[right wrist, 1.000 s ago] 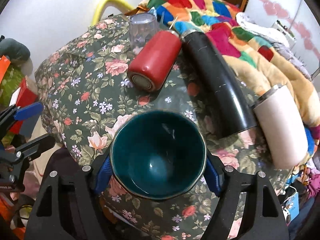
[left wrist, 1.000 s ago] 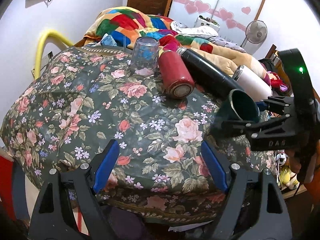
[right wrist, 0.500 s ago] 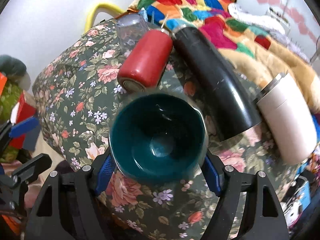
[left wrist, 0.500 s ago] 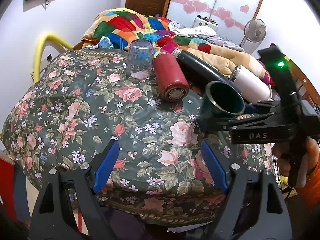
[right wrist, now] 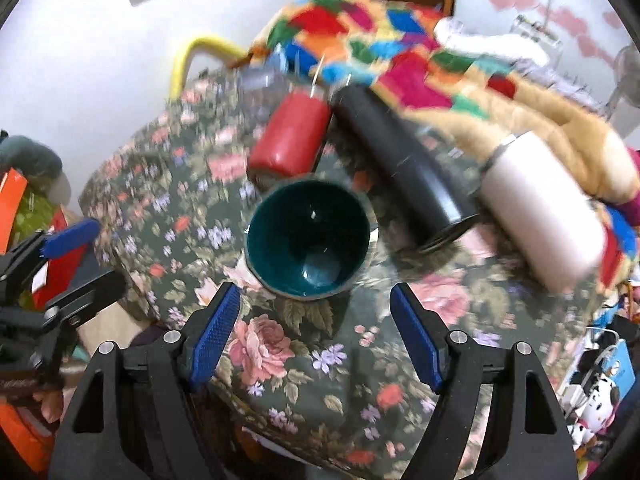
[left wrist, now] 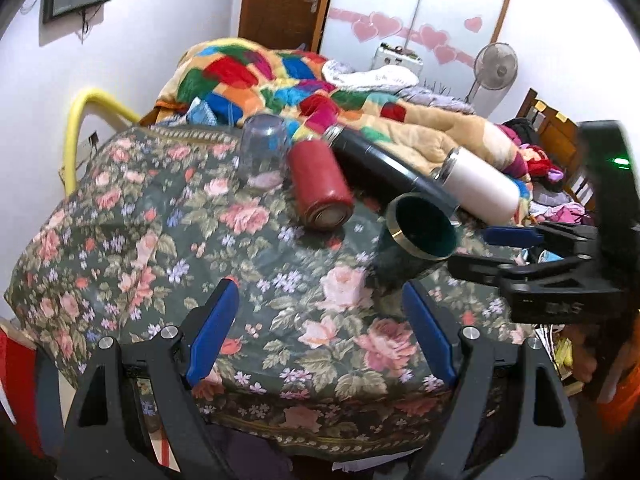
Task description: Flip cup upright
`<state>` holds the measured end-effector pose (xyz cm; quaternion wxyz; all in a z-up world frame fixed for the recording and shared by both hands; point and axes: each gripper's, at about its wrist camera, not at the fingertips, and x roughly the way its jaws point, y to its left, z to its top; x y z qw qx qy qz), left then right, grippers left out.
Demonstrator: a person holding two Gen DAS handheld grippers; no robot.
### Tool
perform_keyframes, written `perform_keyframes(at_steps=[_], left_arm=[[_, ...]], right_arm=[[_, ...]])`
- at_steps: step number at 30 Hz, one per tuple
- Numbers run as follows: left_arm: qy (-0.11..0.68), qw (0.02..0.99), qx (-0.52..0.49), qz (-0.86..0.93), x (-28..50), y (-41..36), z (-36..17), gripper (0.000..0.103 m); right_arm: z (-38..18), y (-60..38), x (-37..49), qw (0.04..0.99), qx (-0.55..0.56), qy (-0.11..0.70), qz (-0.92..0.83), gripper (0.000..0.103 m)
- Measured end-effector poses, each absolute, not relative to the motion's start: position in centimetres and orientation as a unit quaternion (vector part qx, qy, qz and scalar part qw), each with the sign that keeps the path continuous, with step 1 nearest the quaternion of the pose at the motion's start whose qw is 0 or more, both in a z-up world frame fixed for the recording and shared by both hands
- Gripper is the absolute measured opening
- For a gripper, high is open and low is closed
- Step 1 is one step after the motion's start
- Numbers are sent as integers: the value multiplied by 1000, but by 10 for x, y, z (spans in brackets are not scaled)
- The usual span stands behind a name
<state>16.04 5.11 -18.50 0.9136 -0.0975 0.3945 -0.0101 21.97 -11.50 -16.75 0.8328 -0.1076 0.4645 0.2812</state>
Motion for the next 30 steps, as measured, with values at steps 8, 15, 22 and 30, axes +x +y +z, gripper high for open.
perform_keyframes(at_steps=[8,15,22,30], left_arm=[[304,949,-74,-25,126,32,-110,83],[178,982,-53,-38,62,16,-35,83],[88,995,-34,-36,3,3,0,94],[60,998,-23,-14,-22,-3,2,103]], right_arm=[[-70,-149,136,915,-77,306,251,75],[-10,-172,64,958,-28,177,222,75],[12,-184,24,976,7,109,190,78],[5,-185,11,984,11,96,147,101]])
